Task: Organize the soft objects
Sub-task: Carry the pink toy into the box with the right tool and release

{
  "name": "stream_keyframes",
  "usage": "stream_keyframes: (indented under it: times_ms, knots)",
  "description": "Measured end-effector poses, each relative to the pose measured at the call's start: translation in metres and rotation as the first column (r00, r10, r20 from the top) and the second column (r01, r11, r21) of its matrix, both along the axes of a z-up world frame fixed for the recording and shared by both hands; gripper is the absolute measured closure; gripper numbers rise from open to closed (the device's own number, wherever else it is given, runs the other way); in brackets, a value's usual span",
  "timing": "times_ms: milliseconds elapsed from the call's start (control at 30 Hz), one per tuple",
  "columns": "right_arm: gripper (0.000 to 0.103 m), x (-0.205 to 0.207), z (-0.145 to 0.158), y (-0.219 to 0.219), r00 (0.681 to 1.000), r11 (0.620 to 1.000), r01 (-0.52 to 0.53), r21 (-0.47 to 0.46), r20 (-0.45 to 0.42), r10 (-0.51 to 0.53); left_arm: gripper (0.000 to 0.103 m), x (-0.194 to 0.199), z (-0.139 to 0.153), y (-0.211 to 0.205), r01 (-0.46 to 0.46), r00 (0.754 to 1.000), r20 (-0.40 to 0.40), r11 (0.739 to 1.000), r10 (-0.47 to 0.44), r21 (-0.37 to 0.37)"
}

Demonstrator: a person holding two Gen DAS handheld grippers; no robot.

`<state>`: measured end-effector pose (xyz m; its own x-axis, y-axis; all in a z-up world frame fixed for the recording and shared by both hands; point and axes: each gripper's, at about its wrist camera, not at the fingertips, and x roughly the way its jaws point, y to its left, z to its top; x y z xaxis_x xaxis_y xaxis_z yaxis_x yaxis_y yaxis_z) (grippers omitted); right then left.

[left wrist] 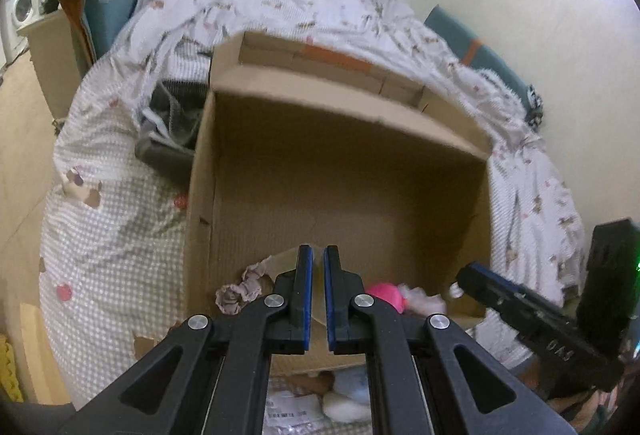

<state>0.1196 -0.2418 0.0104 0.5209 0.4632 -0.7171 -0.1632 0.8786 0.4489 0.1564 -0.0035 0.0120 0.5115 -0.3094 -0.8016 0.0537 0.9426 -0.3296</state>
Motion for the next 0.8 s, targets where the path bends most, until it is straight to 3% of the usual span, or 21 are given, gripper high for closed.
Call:
stream_keyframes:
  times_ms: [167,333,400,467,700,800]
  knots:
    - [0.066,0.000,-0.025,-0.004,0.998,1.000,0.025,-0.008,-0.058,-0.026,0.098,0.002,-0.035,-0.002,-0.002,0.998,-0.069,0.999,0.005,0.034]
    - [0.064,0.000,-0.033,-0.002,0.996,0.999,0.027,-0.023,-0.082,-0.029,0.098,0.003,-0.038,-0.008,0.008,0.998,-0.061,0.998,-0.004,0.059]
    - [0.049,0.001,-0.032,0.000,0.997,0.999,0.029,-0.040,-0.074,-0.032,0.098,0.002,-0.037,-0.011,0.012,0.999,-0.054,0.997,-0.008,0.073]
    - [0.042,0.000,-0.032,0.002,0.998,0.998,0.027,-0.051,-0.064,-0.030,0.098,-0.001,-0.037,-0.016,0.020,0.999,-0.049,0.996,-0.016,0.092]
    - [0.029,0.003,-0.034,0.006,0.997,0.996,0.023,-0.083,-0.073,-0.029,0.095,-0.003,-0.040,-0.026,0.027,0.999,-0.025,0.981,-0.023,0.194]
    - [0.029,0.004,-0.035,0.006,0.997,0.996,0.023,-0.090,-0.070,-0.029,0.084,-0.004,-0.041,-0.023,0.012,1.000,-0.022,0.981,-0.007,0.195]
